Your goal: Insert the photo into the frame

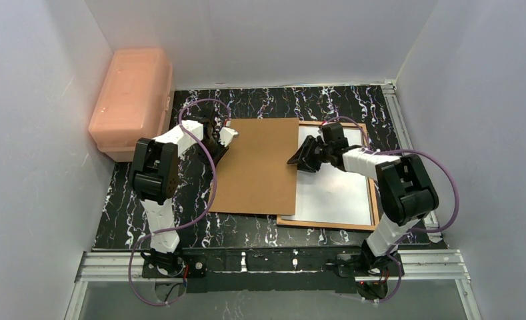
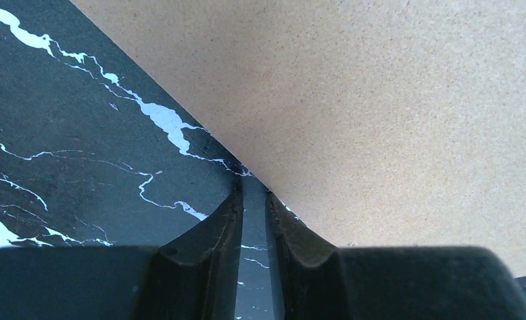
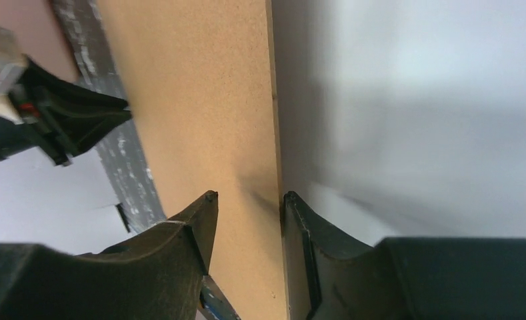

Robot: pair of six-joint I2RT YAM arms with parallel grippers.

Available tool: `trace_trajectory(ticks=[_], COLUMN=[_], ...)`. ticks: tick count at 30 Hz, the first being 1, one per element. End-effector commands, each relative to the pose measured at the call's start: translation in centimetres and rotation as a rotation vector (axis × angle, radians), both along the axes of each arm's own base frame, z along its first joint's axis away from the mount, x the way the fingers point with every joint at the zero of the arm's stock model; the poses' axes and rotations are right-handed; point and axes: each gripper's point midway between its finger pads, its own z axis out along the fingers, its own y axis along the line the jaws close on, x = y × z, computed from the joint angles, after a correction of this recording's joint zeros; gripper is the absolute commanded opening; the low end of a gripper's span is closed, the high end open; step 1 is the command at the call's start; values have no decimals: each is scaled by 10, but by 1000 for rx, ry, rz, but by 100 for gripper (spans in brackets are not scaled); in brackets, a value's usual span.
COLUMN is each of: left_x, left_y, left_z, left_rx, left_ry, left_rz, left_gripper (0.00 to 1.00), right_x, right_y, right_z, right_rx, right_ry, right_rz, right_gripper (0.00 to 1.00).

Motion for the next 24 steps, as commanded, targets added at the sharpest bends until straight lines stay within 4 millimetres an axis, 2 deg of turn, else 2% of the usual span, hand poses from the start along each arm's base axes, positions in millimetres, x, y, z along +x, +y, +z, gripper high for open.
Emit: trace_trajectory(ticks=[1,7,10,12,13,14,18,20,22,24], left_x=[-24,-25,-24,-22,-21,-20,-17,-14,-6,5], left_y=[-11,-12,-12,-13,-14,-15,-16,-15,-13,-8], left_z=[-20,-19,-16,-12,-10,-7,3,12,32,69], left_rx=[-33,-38,-40,-47,-50,-54,-62,-65,-76,-91], left_ry=[107,107,100,96,93,87,71,55,21,-26], left_rz=[-19,-20,-19,-13,-12,-9,-1,10,37,80], left_gripper=[18,18,18,18,18,18,18,18,22,32], right_x=[10,-1,-3,-2,-4,-4,-1,2,4,9], right_y=[31,49,55,57,56,57,56,53,49,46], right_z=[88,135,142,133,121,119,116,122,127,141], right_rx=[259,447,447,359,289,244,147,120,74,30], right_ry=[-186,-286,-308,-290,-247,-245,-253,-274,-278,-308], right_rz=[29,76,91,99,107,118,118,106,99,93], right_gripper=[48,53,52,49,46,43,23,15,9,2])
